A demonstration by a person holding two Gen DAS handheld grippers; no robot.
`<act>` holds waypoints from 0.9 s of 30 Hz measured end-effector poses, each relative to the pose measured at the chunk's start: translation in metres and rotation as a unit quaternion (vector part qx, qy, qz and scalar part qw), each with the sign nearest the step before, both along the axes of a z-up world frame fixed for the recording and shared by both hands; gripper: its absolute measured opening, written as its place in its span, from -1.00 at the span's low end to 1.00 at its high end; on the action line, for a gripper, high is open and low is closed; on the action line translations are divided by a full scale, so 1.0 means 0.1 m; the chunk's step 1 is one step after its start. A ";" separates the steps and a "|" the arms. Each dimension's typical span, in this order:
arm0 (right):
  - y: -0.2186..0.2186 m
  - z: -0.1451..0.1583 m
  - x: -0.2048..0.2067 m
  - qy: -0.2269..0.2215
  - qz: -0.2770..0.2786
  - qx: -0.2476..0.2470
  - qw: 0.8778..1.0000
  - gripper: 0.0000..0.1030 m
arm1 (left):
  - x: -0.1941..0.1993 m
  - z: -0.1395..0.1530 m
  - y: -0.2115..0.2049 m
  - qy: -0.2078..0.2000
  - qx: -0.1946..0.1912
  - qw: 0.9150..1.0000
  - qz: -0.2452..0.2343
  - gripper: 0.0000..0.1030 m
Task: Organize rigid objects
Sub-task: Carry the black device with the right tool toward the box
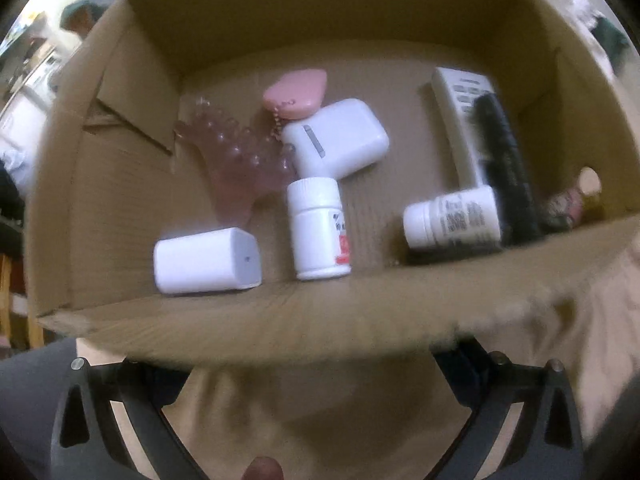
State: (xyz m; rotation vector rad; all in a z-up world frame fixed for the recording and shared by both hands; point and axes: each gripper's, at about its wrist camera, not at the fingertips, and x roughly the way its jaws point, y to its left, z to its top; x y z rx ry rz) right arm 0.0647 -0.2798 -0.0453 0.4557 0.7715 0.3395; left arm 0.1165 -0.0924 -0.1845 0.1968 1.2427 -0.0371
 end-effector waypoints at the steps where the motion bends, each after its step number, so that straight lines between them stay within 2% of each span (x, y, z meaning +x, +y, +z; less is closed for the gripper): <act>1: 0.01 0.00 0.00 0.000 0.003 0.002 1.000 -0.60 | 0.03 -0.02 -0.02 -0.001 0.000 1.000 0.013 0.99; 6: 0.00 0.00 0.00 0.002 0.013 0.013 1.000 -0.60 | 0.20 -0.19 -0.13 0.016 0.005 0.997 0.069 1.00; 11: -0.01 -0.01 -0.01 0.006 0.019 0.022 1.000 -0.61 | 0.21 -0.21 -0.22 0.001 0.020 0.997 0.075 1.00; 15: -0.03 -0.02 -0.01 0.009 0.019 0.034 0.999 -0.61 | 0.15 -0.22 -0.14 -0.003 -0.013 0.998 0.063 0.97; 17: -0.04 -0.03 -0.01 0.011 0.019 0.037 0.999 -0.61 | 0.12 -0.22 -0.08 -0.004 -0.026 0.998 0.055 0.87; 19: -0.04 -0.03 -0.01 0.011 0.020 0.036 0.999 -0.61 | 0.05 -0.21 -0.08 -0.008 -0.031 0.998 0.050 0.59; 23: -0.03 -0.03 -0.01 0.011 0.019 0.035 0.999 -0.61 | -0.04 -0.15 -0.04 -0.010 -0.037 0.998 0.042 0.25; 26: -0.03 -0.03 -0.01 0.013 0.019 0.032 0.999 -0.61 | -0.09 -0.11 -0.03 -0.009 -0.040 0.998 0.038 -0.05; 27: -0.03 -0.04 -0.01 0.013 0.018 0.029 0.999 -0.61 | -0.11 -0.09 -0.02 -0.008 -0.038 0.999 0.037 -0.21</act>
